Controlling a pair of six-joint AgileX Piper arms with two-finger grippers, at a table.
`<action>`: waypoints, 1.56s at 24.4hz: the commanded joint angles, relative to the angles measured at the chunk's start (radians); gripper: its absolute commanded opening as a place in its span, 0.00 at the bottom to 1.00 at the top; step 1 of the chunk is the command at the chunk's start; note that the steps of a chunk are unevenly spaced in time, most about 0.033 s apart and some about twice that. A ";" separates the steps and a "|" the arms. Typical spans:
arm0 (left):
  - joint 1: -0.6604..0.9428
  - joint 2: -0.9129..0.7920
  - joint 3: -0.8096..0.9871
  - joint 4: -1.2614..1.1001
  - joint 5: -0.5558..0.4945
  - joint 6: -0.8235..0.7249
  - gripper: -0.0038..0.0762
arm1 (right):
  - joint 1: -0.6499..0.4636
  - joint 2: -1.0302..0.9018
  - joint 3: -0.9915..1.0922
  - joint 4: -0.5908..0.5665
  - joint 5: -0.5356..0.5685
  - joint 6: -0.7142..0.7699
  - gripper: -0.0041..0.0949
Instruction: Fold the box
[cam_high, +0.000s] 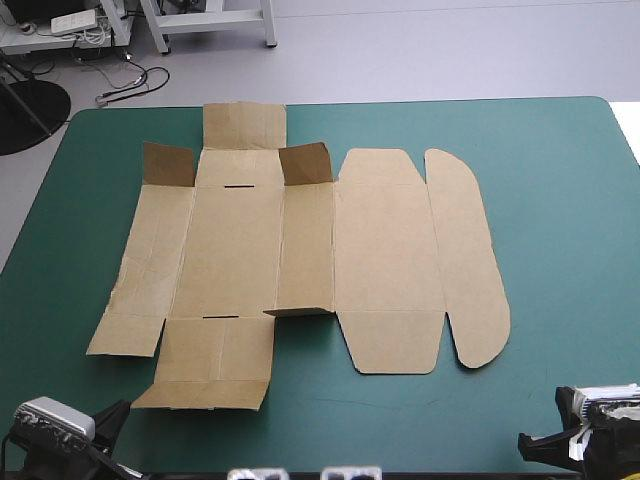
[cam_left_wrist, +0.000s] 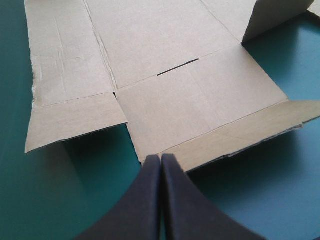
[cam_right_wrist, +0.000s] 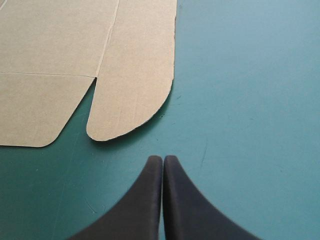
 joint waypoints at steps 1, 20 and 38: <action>-0.003 -0.011 -0.020 -0.012 -0.066 -0.003 0.04 | 0.001 0.016 -0.021 0.005 -0.065 -0.006 0.04; -0.003 -0.002 -0.031 -0.012 -0.070 -0.003 0.04 | 0.001 0.016 -0.021 0.005 -0.065 -0.006 0.04; -0.003 1.003 -0.746 0.061 -0.123 -0.114 0.04 | 0.001 0.016 -0.021 0.005 -0.065 -0.006 0.04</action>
